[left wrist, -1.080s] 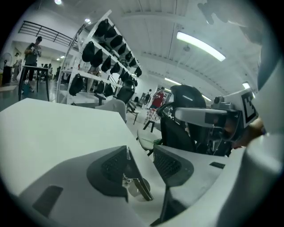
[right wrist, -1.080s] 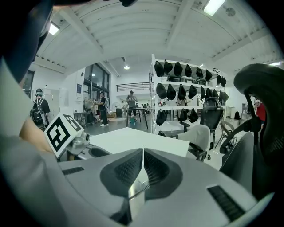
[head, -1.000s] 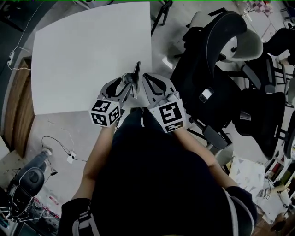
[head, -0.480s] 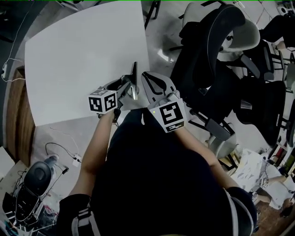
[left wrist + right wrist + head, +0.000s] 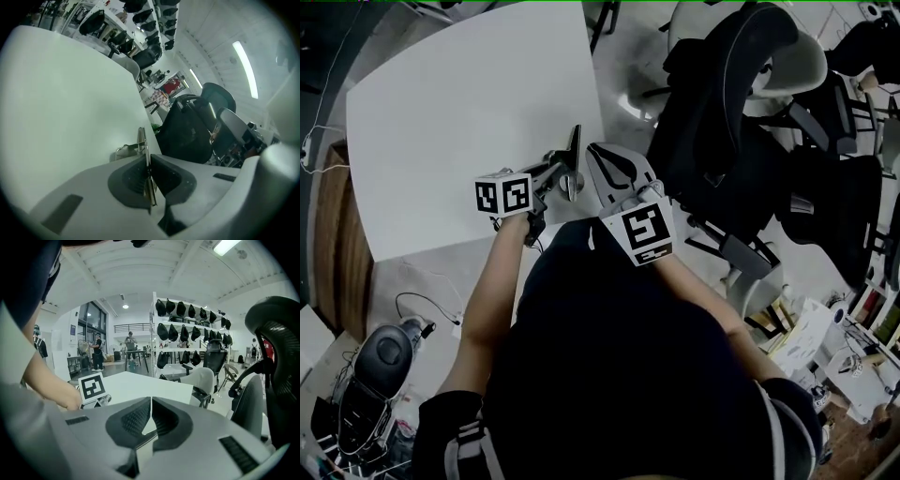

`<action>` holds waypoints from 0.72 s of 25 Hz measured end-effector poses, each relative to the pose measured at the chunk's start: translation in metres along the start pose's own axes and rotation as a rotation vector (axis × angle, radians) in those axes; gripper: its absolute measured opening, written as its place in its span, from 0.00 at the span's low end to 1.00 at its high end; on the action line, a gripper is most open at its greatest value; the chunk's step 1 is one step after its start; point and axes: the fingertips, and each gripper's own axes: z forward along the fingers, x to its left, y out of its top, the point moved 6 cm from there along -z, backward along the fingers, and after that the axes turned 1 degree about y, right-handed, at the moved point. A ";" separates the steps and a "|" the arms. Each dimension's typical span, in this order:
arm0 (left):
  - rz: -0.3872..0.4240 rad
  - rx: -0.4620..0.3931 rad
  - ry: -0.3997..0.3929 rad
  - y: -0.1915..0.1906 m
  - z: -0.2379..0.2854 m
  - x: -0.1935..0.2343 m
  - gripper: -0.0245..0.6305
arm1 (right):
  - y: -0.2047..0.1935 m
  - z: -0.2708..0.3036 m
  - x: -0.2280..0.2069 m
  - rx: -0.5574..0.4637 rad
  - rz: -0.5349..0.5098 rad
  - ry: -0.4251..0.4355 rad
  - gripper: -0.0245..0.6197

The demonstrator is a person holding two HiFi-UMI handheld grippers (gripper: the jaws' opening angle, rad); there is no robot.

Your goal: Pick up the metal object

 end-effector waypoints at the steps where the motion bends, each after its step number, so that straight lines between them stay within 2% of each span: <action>1: 0.002 -0.002 -0.001 0.000 0.000 0.000 0.08 | 0.000 0.000 0.000 0.000 -0.001 -0.001 0.08; 5: 0.001 -0.038 0.004 0.002 -0.008 -0.002 0.07 | 0.002 0.001 -0.001 -0.002 -0.004 -0.003 0.08; 9: 0.050 -0.109 0.052 0.010 -0.023 -0.009 0.07 | 0.005 0.001 0.002 -0.010 -0.017 0.009 0.08; 15: 0.137 -0.277 0.130 0.027 -0.051 -0.035 0.07 | 0.016 -0.006 0.008 -0.046 -0.056 0.030 0.08; 18: 0.209 -0.377 0.186 0.040 -0.071 -0.050 0.07 | 0.025 -0.006 0.008 -0.075 -0.077 0.034 0.08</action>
